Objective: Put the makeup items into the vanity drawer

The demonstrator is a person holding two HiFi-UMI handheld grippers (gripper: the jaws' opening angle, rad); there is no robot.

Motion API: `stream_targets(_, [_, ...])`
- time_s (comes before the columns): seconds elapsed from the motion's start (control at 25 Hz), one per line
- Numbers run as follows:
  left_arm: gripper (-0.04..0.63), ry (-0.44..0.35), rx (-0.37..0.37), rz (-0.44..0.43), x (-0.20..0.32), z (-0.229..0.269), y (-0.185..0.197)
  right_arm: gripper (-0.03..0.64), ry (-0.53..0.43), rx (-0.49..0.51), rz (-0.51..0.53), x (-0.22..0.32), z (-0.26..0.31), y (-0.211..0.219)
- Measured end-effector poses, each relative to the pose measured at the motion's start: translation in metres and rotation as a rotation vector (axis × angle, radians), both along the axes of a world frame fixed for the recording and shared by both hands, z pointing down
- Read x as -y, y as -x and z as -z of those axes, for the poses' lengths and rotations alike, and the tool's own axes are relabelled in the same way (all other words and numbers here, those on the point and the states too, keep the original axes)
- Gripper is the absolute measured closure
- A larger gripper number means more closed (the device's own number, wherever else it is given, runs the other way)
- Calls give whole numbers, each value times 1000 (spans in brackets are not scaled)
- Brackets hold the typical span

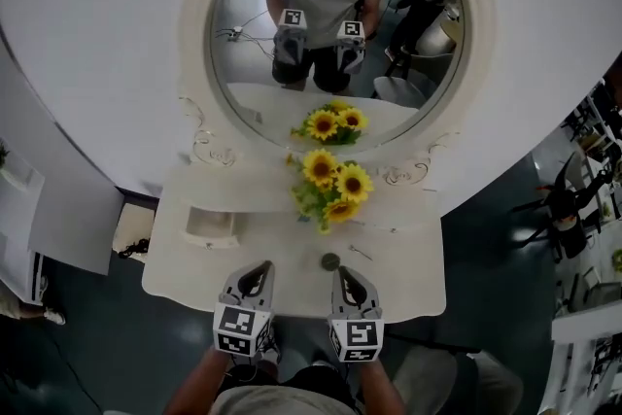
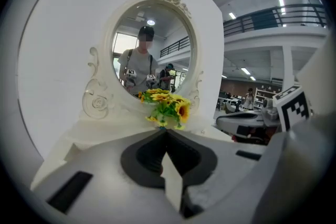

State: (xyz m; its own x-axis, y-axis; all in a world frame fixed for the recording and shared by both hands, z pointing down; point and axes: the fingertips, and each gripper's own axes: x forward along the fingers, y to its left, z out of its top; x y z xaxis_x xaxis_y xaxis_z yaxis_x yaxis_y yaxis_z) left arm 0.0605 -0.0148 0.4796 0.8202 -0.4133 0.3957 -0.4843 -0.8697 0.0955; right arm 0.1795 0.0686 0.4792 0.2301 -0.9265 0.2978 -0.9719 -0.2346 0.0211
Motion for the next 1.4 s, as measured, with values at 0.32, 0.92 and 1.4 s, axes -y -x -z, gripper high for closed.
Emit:
stream_targets(0.32, [595,43,30,-75,-22,-42,-61,594,95,38,-75,-31,-61,-54])
stream_targets(0.92, [595,107,69,-119,-42,-137,-135,594,195,64,-81,-39,-169,-123])
stream_targets(1.4, [595,116,87,-96,-36,-155,-127,487,321,-16,103,2,-198,-125])
